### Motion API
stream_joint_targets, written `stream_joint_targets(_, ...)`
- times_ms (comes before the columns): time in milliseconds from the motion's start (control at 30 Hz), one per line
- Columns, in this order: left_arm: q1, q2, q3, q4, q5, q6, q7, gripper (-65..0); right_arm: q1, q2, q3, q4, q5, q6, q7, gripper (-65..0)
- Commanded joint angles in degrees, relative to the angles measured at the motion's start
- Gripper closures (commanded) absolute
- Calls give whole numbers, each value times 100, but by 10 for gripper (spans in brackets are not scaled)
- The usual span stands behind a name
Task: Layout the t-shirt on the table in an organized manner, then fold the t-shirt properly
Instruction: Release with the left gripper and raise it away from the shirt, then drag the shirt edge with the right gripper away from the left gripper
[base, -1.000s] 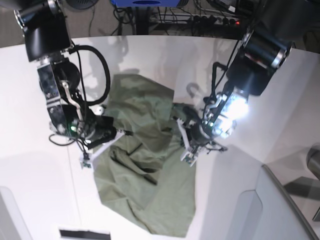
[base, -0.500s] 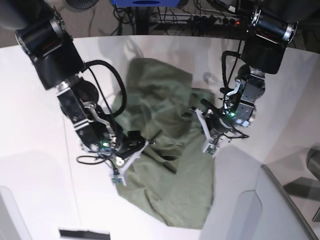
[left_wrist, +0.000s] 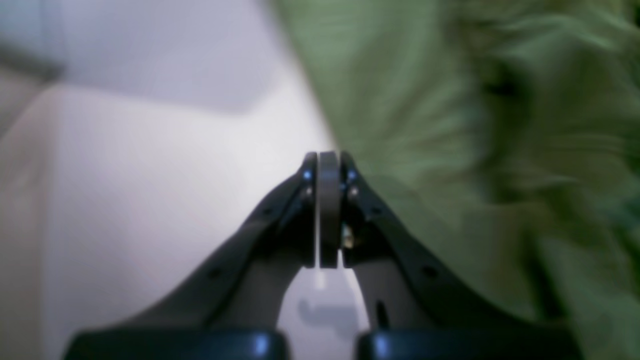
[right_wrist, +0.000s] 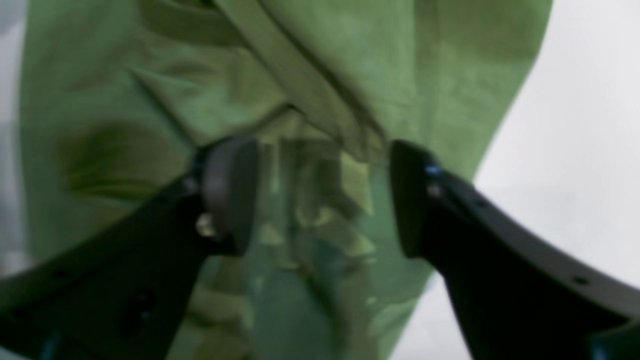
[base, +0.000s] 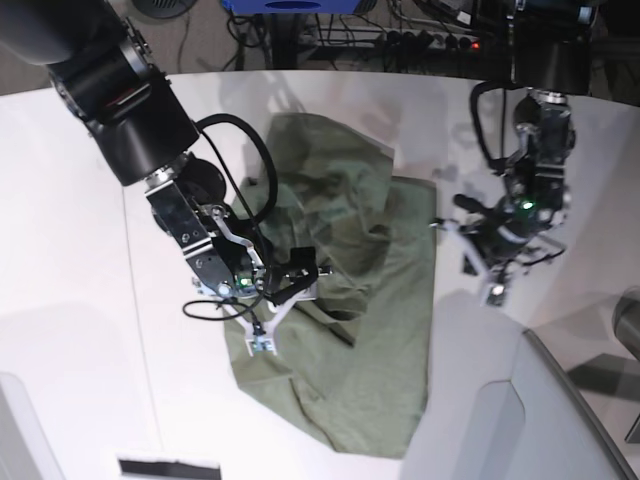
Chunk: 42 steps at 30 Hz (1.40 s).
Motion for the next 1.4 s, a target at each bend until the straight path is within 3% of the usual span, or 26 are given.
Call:
stream_joint_targets(0, 152, -152, -202, 71, -25, 41, -26, 0, 210, 16, 9, 56, -21, -2, 225, -426)
stream_joint_targets(133, 776, -328, -826, 115, -34, 23, -43, 0, 237, 34, 18, -182, -29, -2, 427, -425)
stream_joint_targets(333, 1304, -310, -1758, 115, -34, -751, -52, 0, 395, 34, 36, -463, -29, -2, 445, -408)
stream_joint_targets(400, 1365, -301, -1907, 115, -34, -918, -52, 0, 404, 34, 36, -498, -29, -2, 577, -329)
stream_joint_targets(567, 1374, -301, -1960, 115, -34, -953, -52, 0, 430, 7, 45, -815, -3, -2, 726, -62)
stream_joint_targets(633, 1365, -292, -1969, 115, -34, -953, -52, 0, 474, -1, 53, -938, 15, -2, 805, 0)
stream_joint_targets(1067, 1348, -108, -1986, 106, -25, -962, -52, 0, 668, 42, 45, -912, -21, -2, 788, 0)
stream_joint_targets(1367, 1365, -108, -1986, 106, -25, -962, -52, 0, 1362, 755, 53, -955, -21, -2, 788, 0)
